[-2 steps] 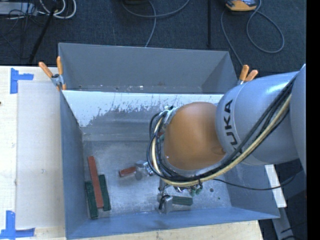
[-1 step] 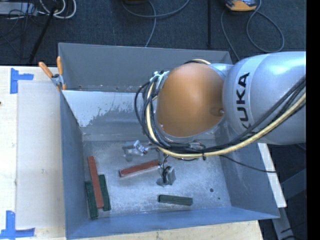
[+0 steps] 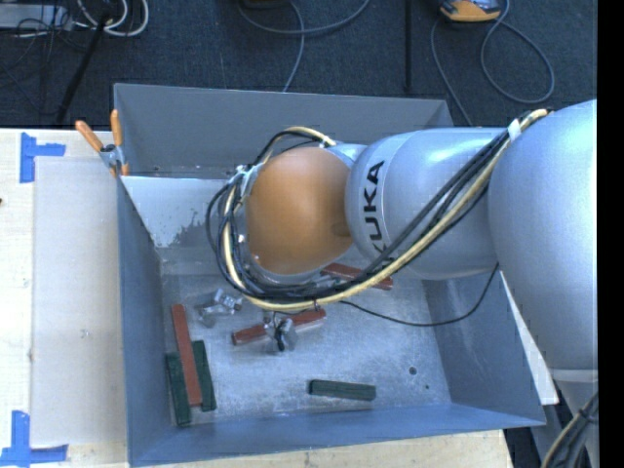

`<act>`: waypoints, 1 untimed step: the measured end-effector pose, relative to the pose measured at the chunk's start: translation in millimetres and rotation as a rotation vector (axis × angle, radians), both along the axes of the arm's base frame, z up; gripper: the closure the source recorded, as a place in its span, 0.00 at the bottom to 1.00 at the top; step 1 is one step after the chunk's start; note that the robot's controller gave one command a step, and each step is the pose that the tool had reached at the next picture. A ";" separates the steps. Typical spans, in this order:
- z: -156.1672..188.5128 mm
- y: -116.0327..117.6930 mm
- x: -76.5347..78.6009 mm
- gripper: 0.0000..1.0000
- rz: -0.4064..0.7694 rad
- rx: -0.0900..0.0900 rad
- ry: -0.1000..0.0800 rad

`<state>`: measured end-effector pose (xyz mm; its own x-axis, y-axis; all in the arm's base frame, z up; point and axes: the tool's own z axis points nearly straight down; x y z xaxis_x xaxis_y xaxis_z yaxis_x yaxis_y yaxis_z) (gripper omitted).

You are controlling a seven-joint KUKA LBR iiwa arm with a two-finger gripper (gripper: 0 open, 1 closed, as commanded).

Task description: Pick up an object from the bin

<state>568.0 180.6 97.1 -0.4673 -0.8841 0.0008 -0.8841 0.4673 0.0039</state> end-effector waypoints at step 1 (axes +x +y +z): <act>-29.0 -61.6 -23.9 0.00 0.467 -0.001 0.001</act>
Offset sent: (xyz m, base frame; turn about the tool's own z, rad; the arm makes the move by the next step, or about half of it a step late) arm -0.0228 -0.0600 -0.0271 -0.4701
